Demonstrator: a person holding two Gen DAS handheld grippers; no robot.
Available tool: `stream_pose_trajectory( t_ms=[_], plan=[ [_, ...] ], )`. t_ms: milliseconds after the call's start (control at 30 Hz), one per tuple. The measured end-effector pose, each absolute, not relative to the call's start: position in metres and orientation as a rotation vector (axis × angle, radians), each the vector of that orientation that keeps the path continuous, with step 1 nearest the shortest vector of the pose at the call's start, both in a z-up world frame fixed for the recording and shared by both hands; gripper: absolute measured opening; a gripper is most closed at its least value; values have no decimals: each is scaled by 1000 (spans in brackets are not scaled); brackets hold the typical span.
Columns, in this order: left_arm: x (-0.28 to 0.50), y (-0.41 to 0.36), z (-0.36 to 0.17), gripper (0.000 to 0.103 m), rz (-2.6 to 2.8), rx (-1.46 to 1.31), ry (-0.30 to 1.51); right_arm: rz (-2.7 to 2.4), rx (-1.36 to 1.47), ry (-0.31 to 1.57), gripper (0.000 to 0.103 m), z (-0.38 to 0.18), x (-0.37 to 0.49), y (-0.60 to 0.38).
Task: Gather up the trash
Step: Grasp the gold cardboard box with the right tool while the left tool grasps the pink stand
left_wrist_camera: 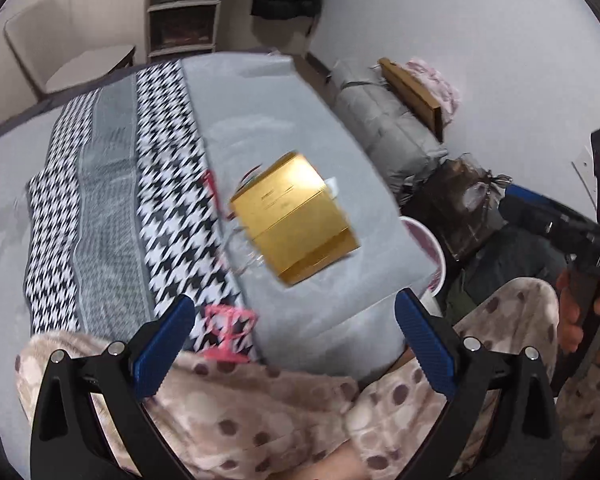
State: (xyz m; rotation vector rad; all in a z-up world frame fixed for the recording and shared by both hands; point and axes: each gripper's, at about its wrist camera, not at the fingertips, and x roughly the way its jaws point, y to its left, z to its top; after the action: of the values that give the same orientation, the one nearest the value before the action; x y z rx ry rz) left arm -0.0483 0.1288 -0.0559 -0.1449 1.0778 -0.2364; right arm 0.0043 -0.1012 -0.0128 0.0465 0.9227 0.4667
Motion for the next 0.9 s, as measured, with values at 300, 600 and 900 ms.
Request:
stream_pose_trajectory(
  t_ms=[300,600,900],
  plan=[
    [-55,187,-110,98,-148,-136,1161,676,38,1076,90,-82,71,-26],
    [-28,184,-144,98,-231,-128,1261,695,-55,1138,79,-122,104,-4],
    [-9,161,-189,57,-274,-106,1417,740,-117,1144,52,-141,110,1]
  ],
)
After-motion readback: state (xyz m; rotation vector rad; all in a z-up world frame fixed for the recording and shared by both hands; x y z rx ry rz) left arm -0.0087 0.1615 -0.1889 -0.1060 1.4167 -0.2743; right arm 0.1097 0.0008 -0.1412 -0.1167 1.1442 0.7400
